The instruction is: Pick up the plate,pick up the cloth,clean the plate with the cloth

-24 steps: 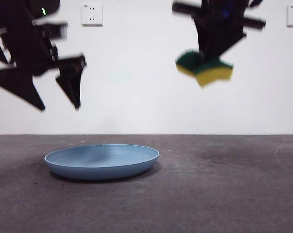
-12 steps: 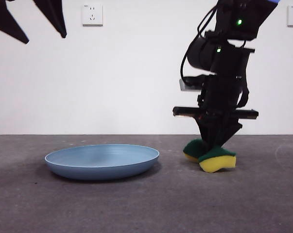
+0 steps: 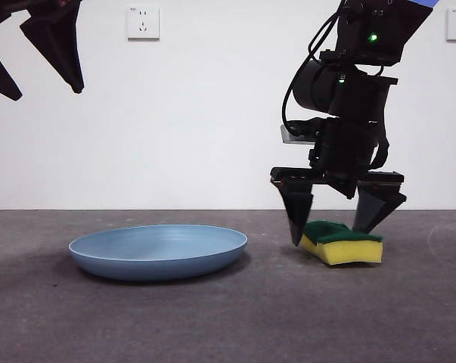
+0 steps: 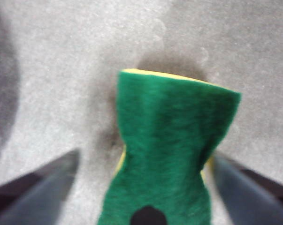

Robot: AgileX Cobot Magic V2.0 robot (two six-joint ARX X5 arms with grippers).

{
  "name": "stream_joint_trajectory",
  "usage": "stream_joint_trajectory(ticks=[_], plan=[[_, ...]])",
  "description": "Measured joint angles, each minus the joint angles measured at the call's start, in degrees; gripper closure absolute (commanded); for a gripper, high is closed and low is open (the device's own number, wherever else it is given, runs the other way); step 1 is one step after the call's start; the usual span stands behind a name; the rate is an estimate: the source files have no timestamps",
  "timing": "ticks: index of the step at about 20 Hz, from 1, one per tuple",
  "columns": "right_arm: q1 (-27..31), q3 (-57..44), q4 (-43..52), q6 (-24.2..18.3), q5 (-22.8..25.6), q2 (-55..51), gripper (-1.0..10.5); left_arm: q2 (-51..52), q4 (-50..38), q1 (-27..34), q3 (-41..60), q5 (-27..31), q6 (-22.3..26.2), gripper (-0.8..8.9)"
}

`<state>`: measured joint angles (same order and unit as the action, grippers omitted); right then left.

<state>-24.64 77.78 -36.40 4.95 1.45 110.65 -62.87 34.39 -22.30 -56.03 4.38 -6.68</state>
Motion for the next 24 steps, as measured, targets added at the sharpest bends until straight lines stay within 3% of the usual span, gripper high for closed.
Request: stream_joint_trajectory(ticks=[7, 9, 10, 12, 20, 24], plan=[[0.0, 0.0, -2.0, 0.2, 0.0, -0.5, 3.0, 0.0, -0.1, 0.0, 0.0, 0.0, 0.0, 3.75], [0.0, 0.0, -2.8, 0.2, 0.0, -2.5, 5.1, 0.0, -0.1, 0.0, 0.0, 0.0, 0.0, 4.24], [0.0, 0.0, -3.0, 0.2, 0.0, -4.4, 7.1, 0.0, 0.1, 0.0, 0.0, 0.0, 0.2, 5.28], [-0.1, 0.0, -3.1, 0.3, 0.0, -8.2, 9.7, 0.0, 0.8, 0.0, 0.0, 0.0, 1.1, 8.25], [-2.5, -0.7, -2.1, 0.2, 0.0, -23.0, 9.6, 0.0, -0.7, 0.0, 0.0, -0.1, 4.2, 8.22], [-5.3, -8.8, 5.9, 0.0, 0.2, -32.3, 9.6, 4.7, -8.1, 0.0, 3.8, -0.3, 4.7, 8.22]])
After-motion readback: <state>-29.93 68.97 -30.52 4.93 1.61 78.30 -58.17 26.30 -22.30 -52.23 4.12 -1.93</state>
